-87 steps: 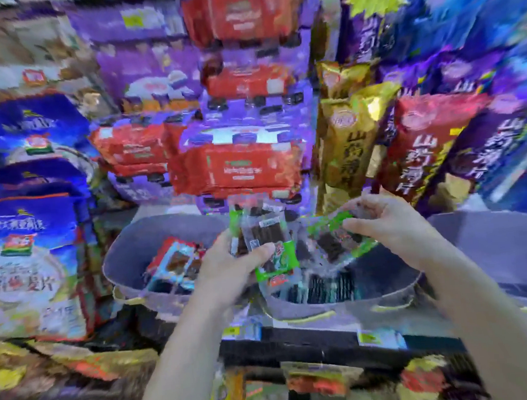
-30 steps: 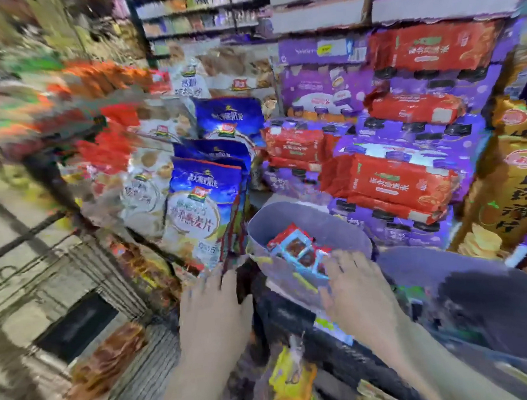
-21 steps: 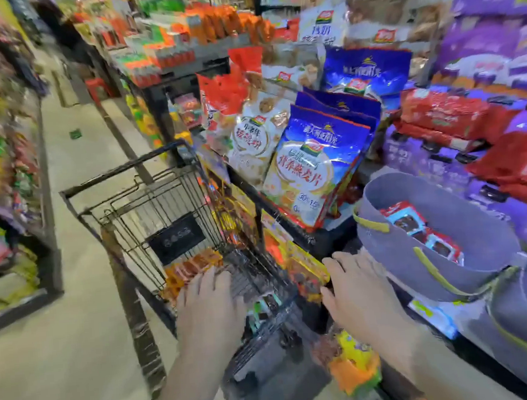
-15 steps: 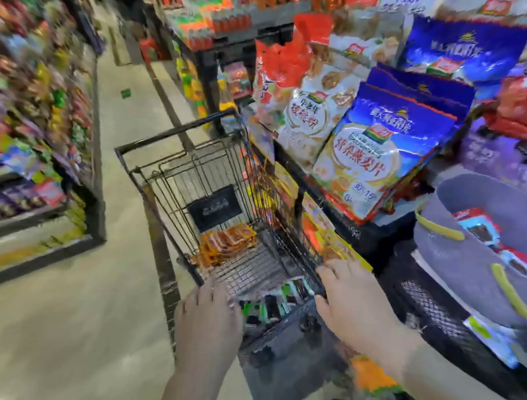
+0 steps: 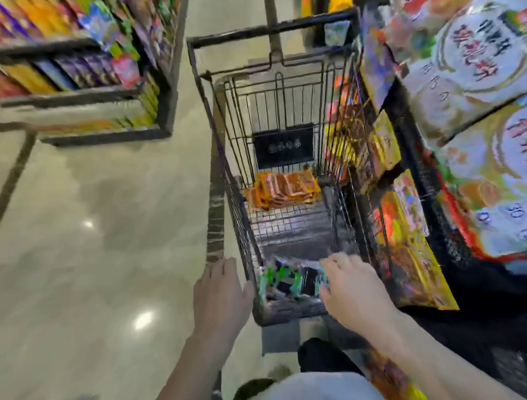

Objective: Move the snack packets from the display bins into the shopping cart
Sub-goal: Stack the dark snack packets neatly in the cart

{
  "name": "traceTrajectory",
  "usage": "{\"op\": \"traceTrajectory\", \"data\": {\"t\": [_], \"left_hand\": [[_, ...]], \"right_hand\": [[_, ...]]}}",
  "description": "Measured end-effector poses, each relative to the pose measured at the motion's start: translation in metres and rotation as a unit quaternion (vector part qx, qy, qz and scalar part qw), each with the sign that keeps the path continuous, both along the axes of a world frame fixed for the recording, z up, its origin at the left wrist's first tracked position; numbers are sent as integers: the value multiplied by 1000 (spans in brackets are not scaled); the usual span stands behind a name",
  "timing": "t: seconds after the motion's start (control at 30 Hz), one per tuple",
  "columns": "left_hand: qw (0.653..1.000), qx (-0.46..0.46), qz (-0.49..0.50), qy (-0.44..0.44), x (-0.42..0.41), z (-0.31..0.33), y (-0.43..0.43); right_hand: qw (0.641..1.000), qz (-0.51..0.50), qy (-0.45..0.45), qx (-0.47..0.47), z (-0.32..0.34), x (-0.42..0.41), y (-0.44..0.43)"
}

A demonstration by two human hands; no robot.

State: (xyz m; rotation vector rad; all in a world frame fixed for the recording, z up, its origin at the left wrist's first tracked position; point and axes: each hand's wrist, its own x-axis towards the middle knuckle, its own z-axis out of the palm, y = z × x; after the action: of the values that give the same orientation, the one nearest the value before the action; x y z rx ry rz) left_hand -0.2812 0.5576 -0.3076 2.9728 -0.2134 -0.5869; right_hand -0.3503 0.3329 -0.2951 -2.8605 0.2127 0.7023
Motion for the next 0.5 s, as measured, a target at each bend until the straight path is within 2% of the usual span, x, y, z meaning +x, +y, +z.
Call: {"op": "traceTrajectory", "data": {"t": [0.2, 0.3, 0.4, 0.5], "left_hand": [[993, -40, 105, 40, 26, -66, -30], [972, -101, 206, 59, 36, -108, -36], [946, -154, 281, 41, 42, -151, -42], [932, -160, 324, -8, 41, -183, -45]], "right_hand": [[997, 60, 50, 16, -60, 55, -13], [994, 65, 73, 47, -98, 77, -11], [990, 67, 101, 74, -144, 97, -9], [983, 39, 143, 106, -193, 113, -6]]}}
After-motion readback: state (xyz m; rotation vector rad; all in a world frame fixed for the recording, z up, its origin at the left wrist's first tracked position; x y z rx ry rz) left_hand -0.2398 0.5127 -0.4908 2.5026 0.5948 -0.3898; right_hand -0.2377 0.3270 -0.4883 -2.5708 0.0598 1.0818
